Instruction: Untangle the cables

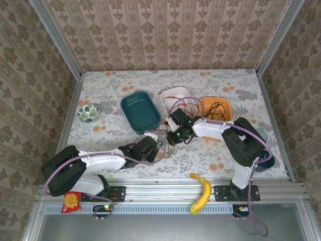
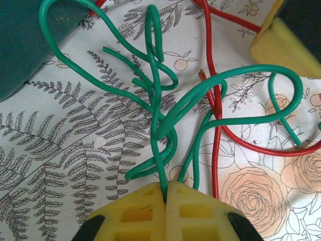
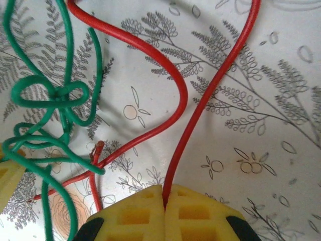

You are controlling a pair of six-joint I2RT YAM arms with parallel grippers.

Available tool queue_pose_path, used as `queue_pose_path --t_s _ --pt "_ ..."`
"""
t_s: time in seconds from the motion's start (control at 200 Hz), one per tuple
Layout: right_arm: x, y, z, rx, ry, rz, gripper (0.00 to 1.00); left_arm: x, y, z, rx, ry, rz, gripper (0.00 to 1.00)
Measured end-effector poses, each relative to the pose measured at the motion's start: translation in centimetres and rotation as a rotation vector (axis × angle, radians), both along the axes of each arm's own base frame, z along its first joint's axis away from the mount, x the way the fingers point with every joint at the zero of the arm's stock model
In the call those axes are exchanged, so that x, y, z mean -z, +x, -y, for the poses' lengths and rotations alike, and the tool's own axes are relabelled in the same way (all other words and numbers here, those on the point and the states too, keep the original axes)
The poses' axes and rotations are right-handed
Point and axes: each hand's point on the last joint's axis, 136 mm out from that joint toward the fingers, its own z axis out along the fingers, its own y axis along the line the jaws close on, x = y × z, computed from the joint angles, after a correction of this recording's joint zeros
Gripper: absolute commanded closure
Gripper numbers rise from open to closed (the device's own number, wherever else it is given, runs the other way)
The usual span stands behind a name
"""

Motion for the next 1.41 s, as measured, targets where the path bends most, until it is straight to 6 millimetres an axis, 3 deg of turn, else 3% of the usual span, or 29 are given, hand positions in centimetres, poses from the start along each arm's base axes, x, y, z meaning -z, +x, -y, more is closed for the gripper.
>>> queue_pose_path --t_s 0.105,0.315,0.415,0.615,0.91,1.065,1.175,1.28,1.405 --pt "-3.0 0.1 0.8 0.016 0.028 0.078 0.98 0.2 0.0 -0.1 -0.01 0.001 -0.003 1.0" --pt "-14.1 1.7 2.9 0.1 0.162 0.36 0.99 0.7 0.3 0.2 -0.021 -0.003 -0.004 1.0" --pt "-17.8 2.2 4.5 0.148 0.205 0.46 0.98 0.8 0.4 0.5 -0.02 -0.008 -0.002 1.0" --pt "-22.0 2.5 6.9 0.224 0.231 0.584 0.99 1.3 0.6 0.6 -0.023 -0.004 -0.002 1.0" --pt "-27.4 2.9 8.5 0.269 0.267 0.726 0.99 1.4 0.7 0.6 -0.036 -0.009 -0.003 1.0" --pt "-28.6 4.6 9.0 0.298 0.268 0.768 0.98 1.4 0.6 0.6 -0.036 -0.004 0.005 1.0" --pt "-27.8 7.1 9.4 0.33 0.247 0.766 0.98 1.3 0.6 0.6 -0.035 0.001 0.011 1.0" --pt "-25.4 10.1 9.6 0.361 0.212 0.738 0.97 1.3 0.6 0.6 -0.035 0.003 0.013 1.0" --pt "-20.0 13.4 9.0 0.366 0.151 0.635 0.97 1.2 0.5 0.6 -0.033 0.005 0.012 1.0"
